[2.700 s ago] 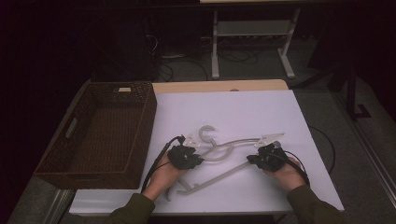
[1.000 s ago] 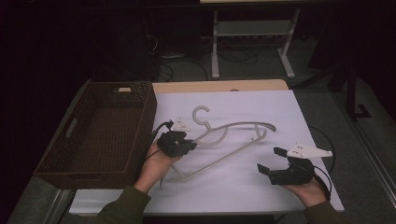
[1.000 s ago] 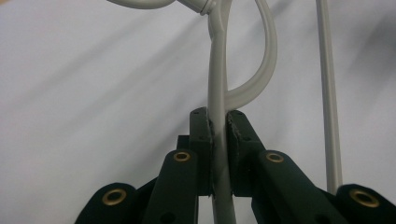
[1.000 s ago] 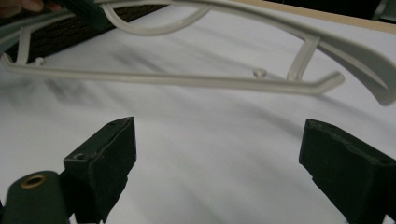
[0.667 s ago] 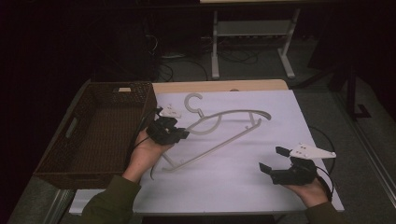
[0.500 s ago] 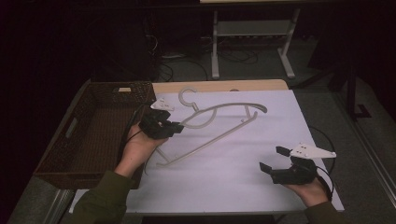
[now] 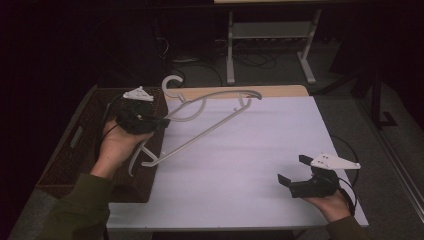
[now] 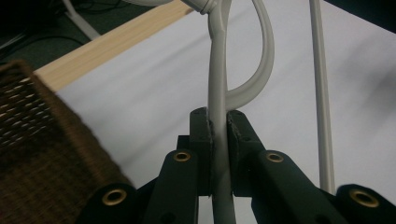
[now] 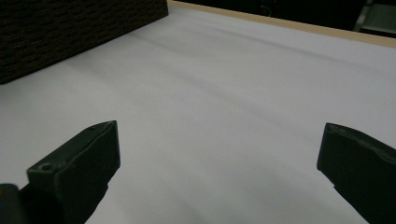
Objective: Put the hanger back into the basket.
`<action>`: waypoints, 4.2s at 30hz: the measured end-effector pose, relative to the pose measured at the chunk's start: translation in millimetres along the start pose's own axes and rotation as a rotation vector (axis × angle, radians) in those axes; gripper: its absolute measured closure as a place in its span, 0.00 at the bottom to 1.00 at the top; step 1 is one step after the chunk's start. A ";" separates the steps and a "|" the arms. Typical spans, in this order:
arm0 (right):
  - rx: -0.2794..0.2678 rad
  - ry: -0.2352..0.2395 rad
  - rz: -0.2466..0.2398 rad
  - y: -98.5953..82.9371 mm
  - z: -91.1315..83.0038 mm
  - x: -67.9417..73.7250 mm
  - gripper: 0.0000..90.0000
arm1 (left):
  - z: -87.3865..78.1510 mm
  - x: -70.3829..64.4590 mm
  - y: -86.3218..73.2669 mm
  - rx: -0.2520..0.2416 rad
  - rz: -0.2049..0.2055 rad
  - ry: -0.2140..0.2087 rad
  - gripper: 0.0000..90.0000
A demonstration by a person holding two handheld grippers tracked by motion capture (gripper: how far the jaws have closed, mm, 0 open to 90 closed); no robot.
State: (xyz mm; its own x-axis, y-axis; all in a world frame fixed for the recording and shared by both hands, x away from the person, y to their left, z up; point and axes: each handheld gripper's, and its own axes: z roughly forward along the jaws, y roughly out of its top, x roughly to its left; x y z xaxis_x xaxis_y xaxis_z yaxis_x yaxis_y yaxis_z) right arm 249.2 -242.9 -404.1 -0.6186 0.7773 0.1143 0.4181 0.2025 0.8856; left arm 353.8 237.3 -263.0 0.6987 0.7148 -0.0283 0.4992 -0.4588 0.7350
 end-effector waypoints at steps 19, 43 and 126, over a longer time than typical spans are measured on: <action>0.008 -0.012 -0.004 -1.6 1.8 -1.2 0.00 | -75.9 82.4 -47.9 -0.016 -0.084 0.188 0.92; 0.017 -0.022 -0.003 -2.2 2.6 -1.9 0.00 | -113.6 145.5 -110.2 0.037 -0.184 0.335 0.92; -0.168 0.094 -0.024 64.4 6.5 -0.5 0.00 | -23.6 11.7 -78.6 -0.426 -0.119 -0.051 0.00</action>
State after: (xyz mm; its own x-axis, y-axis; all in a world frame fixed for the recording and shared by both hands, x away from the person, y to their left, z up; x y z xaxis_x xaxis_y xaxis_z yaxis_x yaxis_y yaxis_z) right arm 280.7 -226.3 -350.0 -0.6899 0.7127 0.1273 0.2908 0.1119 0.9502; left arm 310.7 294.1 -305.0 0.6787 0.7177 -0.1556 0.3300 -0.1087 0.9377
